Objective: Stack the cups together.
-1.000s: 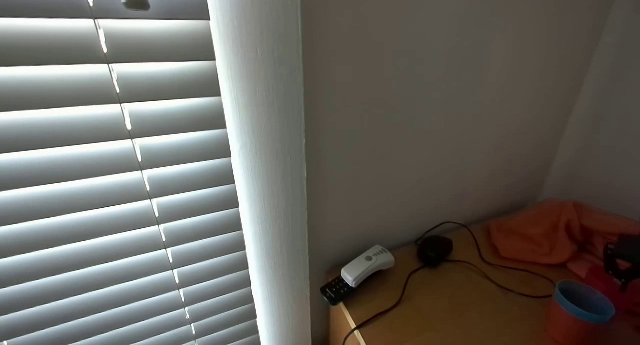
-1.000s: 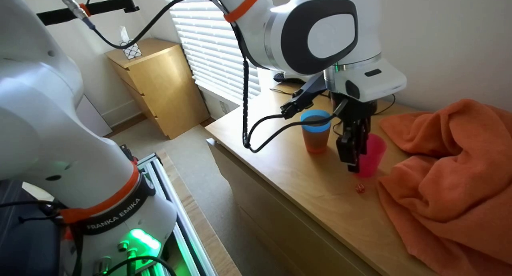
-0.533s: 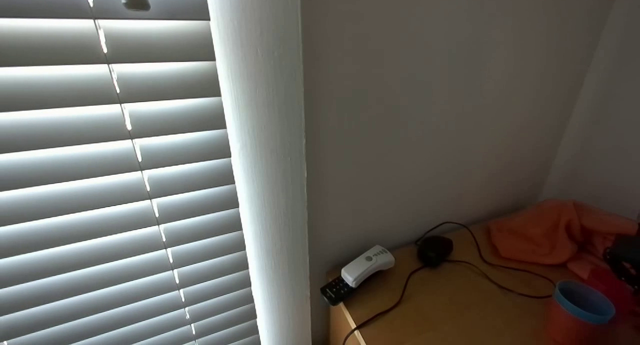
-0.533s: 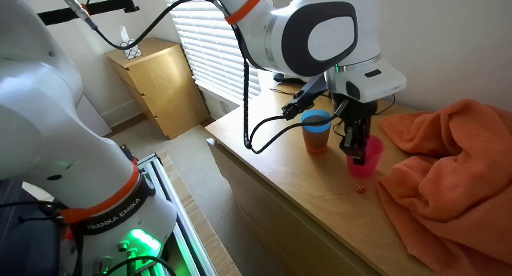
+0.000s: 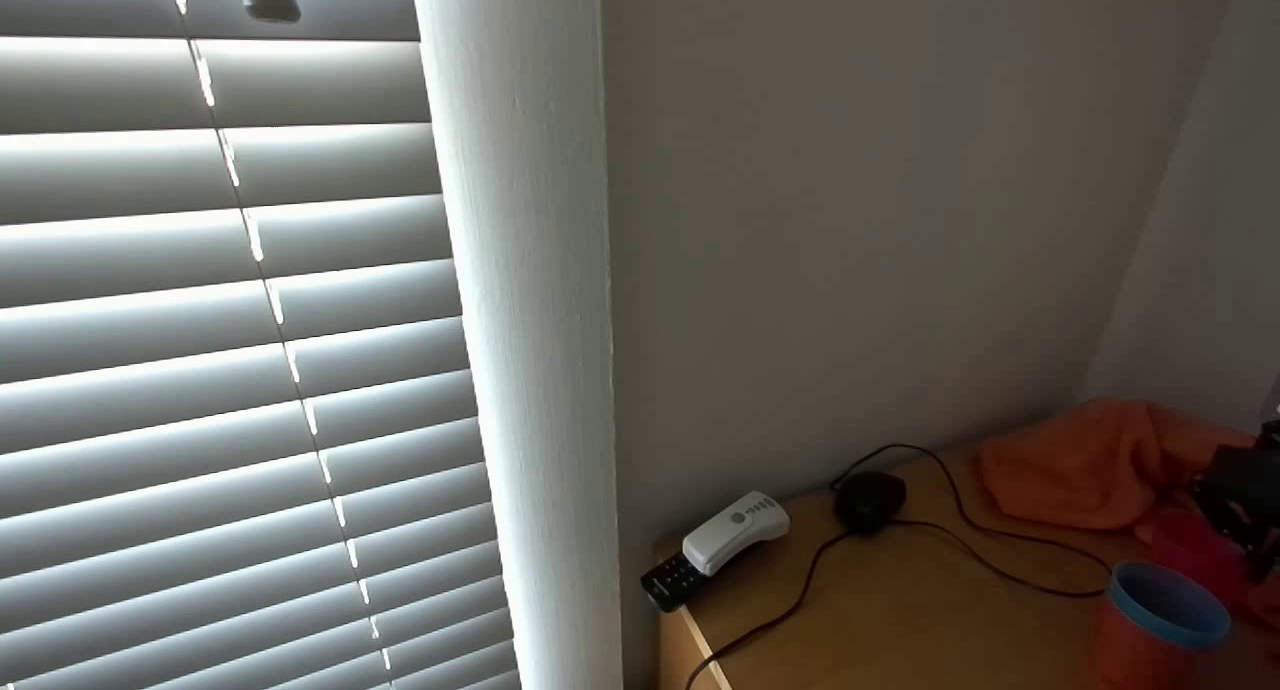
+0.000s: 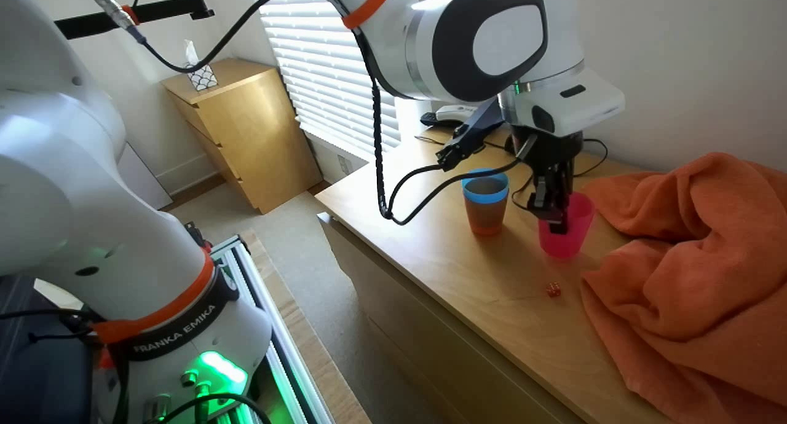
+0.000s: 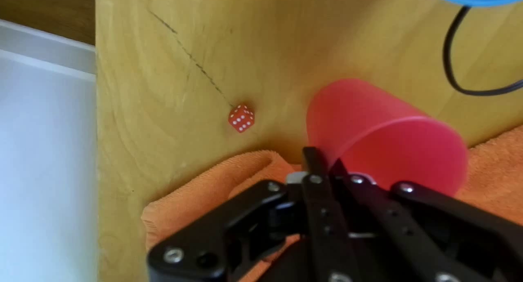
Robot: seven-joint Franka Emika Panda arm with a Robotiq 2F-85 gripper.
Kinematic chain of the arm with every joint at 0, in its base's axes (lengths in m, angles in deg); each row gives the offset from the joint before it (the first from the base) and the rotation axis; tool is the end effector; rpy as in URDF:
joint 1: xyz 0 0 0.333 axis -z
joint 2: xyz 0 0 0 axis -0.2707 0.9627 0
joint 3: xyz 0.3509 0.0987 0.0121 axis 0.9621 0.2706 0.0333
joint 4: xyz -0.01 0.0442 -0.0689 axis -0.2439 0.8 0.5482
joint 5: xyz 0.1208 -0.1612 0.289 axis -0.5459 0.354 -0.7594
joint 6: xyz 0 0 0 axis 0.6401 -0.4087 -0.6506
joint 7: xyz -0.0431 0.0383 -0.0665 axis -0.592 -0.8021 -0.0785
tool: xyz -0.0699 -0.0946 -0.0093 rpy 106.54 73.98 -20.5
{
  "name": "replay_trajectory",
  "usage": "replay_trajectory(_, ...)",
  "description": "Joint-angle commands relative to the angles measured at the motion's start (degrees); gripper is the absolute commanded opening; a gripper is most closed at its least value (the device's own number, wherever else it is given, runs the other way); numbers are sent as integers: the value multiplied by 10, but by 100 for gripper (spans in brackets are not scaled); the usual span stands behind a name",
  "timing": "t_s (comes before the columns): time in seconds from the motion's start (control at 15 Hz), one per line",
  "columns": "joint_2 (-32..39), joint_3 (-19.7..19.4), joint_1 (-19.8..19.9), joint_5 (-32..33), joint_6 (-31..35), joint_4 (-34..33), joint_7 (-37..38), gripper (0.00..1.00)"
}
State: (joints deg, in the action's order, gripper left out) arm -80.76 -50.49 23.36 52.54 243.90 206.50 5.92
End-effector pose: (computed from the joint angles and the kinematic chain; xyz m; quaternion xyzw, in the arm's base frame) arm 0.4326 -0.1844 0.3229 0.8199 -0.5604 0.0996 0.0619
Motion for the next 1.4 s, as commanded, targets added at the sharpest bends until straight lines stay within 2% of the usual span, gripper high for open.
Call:
replay_trajectory(0.0,-82,-7,-26,78,-12,29,53,1)
replay_trajectory(0.13,-127,13,-23,146,-33,37,96,1)
replay_trajectory(0.27,-165,50,-10,164,-55,47,98,1)
replay_trajectory(0.6,-238,126,-7,109,-122,71,48,1)
replay_trajectory(0.87,-269,168,-1,93,-180,76,50,1)
replay_trajectory(1.33,-271,175,-2,20,-254,66,-1,1)
